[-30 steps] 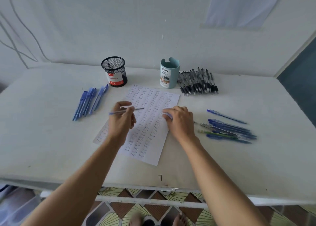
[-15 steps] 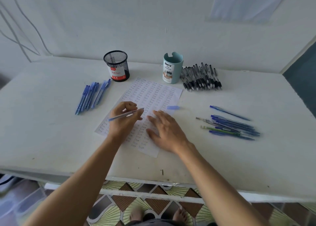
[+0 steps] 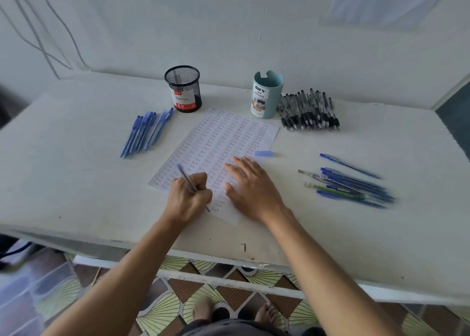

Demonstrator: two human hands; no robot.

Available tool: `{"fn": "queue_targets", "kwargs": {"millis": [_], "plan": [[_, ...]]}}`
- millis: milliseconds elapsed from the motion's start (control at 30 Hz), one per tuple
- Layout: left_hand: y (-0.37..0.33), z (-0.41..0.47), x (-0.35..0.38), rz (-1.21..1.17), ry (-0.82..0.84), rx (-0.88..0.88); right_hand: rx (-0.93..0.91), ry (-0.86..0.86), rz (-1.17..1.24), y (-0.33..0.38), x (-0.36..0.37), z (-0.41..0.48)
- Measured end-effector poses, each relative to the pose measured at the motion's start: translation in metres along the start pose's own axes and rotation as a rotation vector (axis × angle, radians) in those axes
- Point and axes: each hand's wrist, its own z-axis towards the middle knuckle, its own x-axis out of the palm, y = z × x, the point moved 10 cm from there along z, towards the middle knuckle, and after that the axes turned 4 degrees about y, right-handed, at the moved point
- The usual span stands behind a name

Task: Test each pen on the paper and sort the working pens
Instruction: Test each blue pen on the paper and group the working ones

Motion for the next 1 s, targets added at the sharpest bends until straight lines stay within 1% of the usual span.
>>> {"fn": "queue_targets", "kwargs": {"millis": [200,300,1000], "plan": [[0.000,0.002,0.005,0.024,0.021,0.049,0.000,0.000,-0.005,-0.001,0.000,0.000],[0.003,0.002,0.003,0.032,0.009,0.028,-0.001,0.002,0.003,-0.001,0.001,0.000],[-0.002,0.001,0.011,0.055,0.016,0.085,0.007,0.016,0.018,-0.001,0.001,0.000]]}}
